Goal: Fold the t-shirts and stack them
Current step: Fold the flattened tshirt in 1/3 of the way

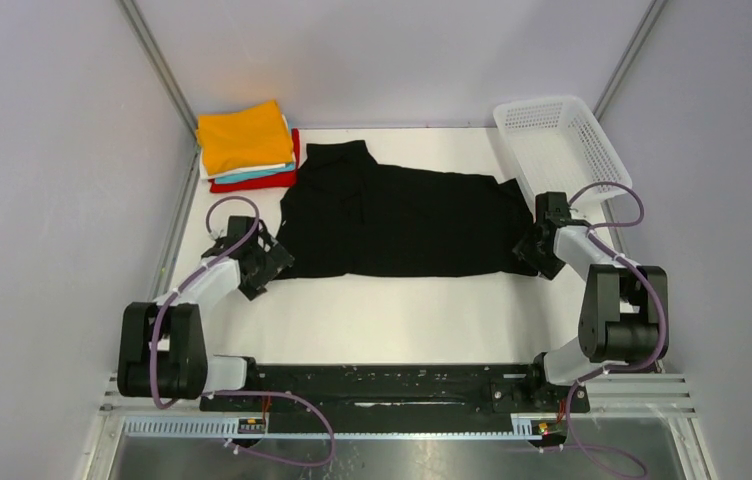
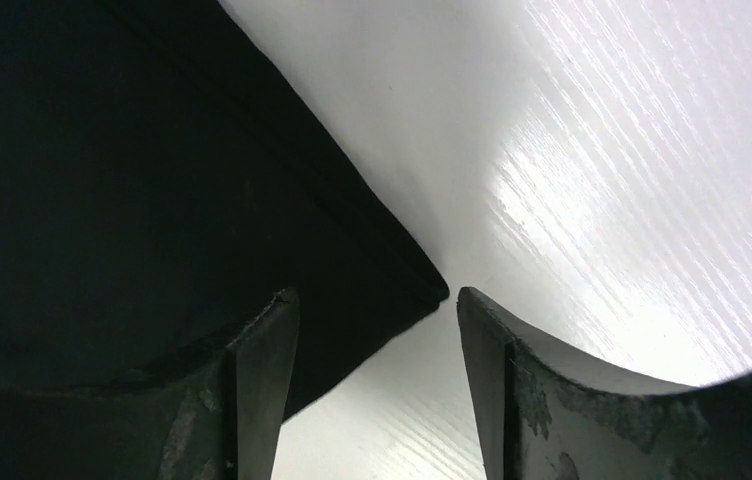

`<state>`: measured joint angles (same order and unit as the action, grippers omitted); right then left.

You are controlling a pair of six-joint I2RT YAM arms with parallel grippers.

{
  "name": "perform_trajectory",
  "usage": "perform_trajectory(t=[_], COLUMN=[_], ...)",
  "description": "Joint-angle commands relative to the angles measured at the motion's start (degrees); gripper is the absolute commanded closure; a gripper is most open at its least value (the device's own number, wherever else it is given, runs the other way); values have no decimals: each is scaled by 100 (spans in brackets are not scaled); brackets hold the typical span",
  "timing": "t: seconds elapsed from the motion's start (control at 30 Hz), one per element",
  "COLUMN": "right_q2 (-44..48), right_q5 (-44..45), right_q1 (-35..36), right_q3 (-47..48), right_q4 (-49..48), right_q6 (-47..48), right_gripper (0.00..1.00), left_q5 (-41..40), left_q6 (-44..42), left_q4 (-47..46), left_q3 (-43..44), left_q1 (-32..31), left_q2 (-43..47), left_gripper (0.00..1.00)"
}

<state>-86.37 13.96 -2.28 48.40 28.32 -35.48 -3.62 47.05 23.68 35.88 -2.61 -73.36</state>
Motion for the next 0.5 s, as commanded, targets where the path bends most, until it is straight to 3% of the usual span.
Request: perform_trajectory(t=[0.0, 0.13, 0.23, 0.3, 0.4, 0.47], right_q2=[-310, -615, -563, -417, -198, 52], right_q5=[-292, -380, -594, -580, -529, -456], right_q1=[-127, -132, -141, -140, -141, -141], right_q3=[254, 321, 323, 245, 149, 87], right_q4=[-418, -462, -428, -432, -341, -224], right_q6=[-209, -257, -227, -209, -72, 20], right_gripper=[35, 41, 60, 75, 100, 100], left_q5=[666, 836, 882, 652, 392, 184], left_q6=[99, 81, 47, 48, -29, -38], left_q4=[-1044, -1085, -1051, -934, -715, -513], left_q3=[302, 489, 486, 459, 403, 381], left_q1=[85, 85, 85, 85, 94, 94], left_q2=[-735, -1297, -1234, -1067, -577, -199], left_gripper=[16, 36, 69, 99, 100, 100])
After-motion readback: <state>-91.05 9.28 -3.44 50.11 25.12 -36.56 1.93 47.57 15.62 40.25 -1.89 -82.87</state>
